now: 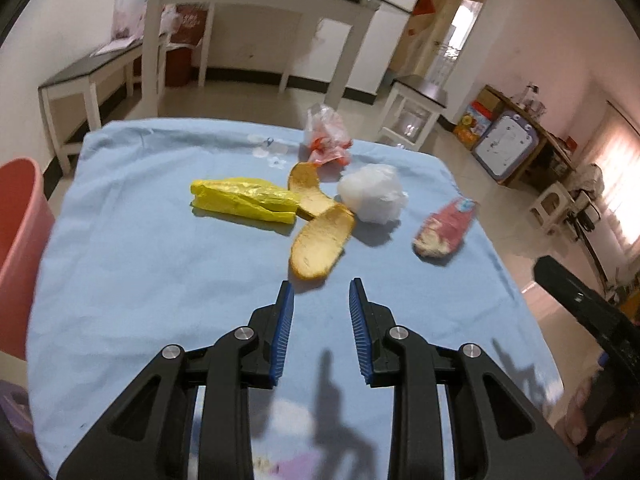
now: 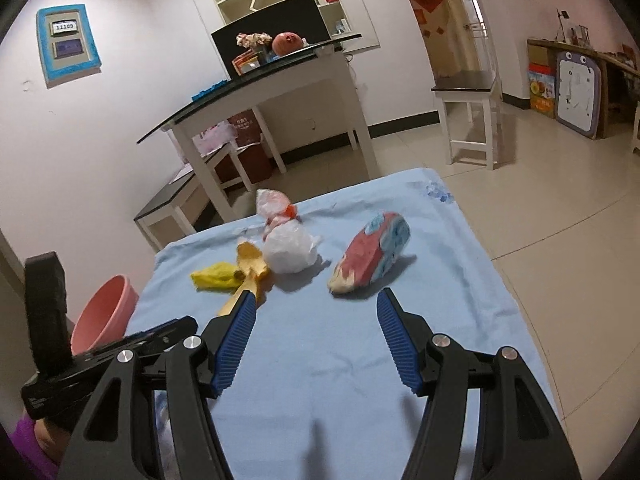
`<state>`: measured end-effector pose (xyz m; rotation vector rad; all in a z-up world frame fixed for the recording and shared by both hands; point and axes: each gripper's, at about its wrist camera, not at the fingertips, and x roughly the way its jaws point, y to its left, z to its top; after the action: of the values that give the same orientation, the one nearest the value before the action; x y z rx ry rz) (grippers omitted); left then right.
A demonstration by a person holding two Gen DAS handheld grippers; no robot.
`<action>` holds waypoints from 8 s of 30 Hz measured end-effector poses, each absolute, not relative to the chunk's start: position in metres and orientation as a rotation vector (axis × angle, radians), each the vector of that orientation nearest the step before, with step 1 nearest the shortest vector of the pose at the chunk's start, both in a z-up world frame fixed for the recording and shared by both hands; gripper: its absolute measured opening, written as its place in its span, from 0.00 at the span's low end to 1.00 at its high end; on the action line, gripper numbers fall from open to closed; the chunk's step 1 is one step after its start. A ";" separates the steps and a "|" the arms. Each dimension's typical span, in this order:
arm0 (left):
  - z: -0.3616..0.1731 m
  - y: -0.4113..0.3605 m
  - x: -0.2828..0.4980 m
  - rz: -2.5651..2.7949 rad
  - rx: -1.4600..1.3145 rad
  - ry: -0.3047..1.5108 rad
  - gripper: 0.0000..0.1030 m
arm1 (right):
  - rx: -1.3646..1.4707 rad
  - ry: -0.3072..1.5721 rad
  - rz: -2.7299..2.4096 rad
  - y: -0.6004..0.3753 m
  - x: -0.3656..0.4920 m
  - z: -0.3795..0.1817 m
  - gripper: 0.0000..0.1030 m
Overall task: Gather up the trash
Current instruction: 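Grasp the orange peel with the left tool while the right tool grasps the red wrapper, then carry the orange peel and red wrapper to the pink bucket, then open both tools to drop the peel and wrapper into the bucket, then move both tools back over the table toward the plastic bags, then grasp the orange-red plastic bag with the left tool while the right tool grasps the clear bag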
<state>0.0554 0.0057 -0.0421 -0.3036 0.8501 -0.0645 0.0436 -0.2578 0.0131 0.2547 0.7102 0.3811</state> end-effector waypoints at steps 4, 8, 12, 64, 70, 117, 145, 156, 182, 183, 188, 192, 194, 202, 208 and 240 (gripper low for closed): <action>-0.056 0.007 0.083 -0.020 -0.307 0.887 0.28 | 0.280 0.736 0.358 -0.258 0.065 0.006 0.61; -0.069 0.013 0.099 0.003 -0.332 0.924 0.28 | 0.314 0.792 0.320 -0.260 0.087 -0.009 0.64; -0.078 0.014 0.103 -0.017 -0.352 0.922 0.21 | 0.344 0.849 0.291 -0.260 0.108 -0.024 0.64; 0.020 0.126 -0.080 0.208 -0.424 0.594 0.04 | 0.136 0.765 0.703 -0.103 0.010 0.047 0.06; 0.024 0.159 -0.101 0.309 -0.425 0.556 0.04 | 0.104 0.771 0.814 -0.052 0.004 0.056 0.06; -0.024 0.277 -0.115 0.556 -0.572 0.611 0.27 | -0.038 0.924 1.056 0.132 0.021 0.003 0.17; 0.007 0.218 -0.121 0.476 -0.503 0.595 0.31 | 0.032 0.884 1.011 0.042 -0.004 0.021 0.44; 0.010 0.178 -0.107 0.400 -0.518 0.610 0.31 | 0.079 0.862 0.902 -0.035 0.001 0.016 0.45; -0.005 0.083 -0.017 0.233 -0.496 0.740 0.31 | 0.211 0.771 0.519 -0.190 0.103 0.003 0.57; -0.004 0.081 -0.012 0.231 -0.497 0.741 0.31 | 0.216 0.772 0.517 -0.189 0.109 0.003 0.58; 0.006 0.070 0.013 0.212 -0.488 0.725 0.31 | 0.208 0.790 0.504 -0.177 0.135 -0.007 0.58; 0.010 0.061 0.034 0.204 -0.475 0.718 0.31 | 0.203 0.826 0.487 -0.172 0.150 -0.022 0.58; 0.009 0.057 0.048 0.189 -0.477 0.727 0.31 | 0.207 0.843 0.483 -0.171 0.156 -0.029 0.58; 0.009 0.036 0.108 0.107 -0.455 0.730 0.31 | 0.224 0.858 0.518 -0.165 0.166 -0.044 0.58; -0.006 0.036 0.162 0.073 -0.526 0.769 0.31 | 0.212 0.869 0.540 -0.161 0.168 -0.049 0.49; -0.045 0.041 0.272 0.035 -0.596 0.817 0.31 | 0.232 0.951 0.554 -0.166 0.182 -0.061 0.35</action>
<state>0.2720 0.0411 -0.0448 -0.5964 0.8169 0.0346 0.1817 -0.1663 -0.0606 0.2325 0.9509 0.5537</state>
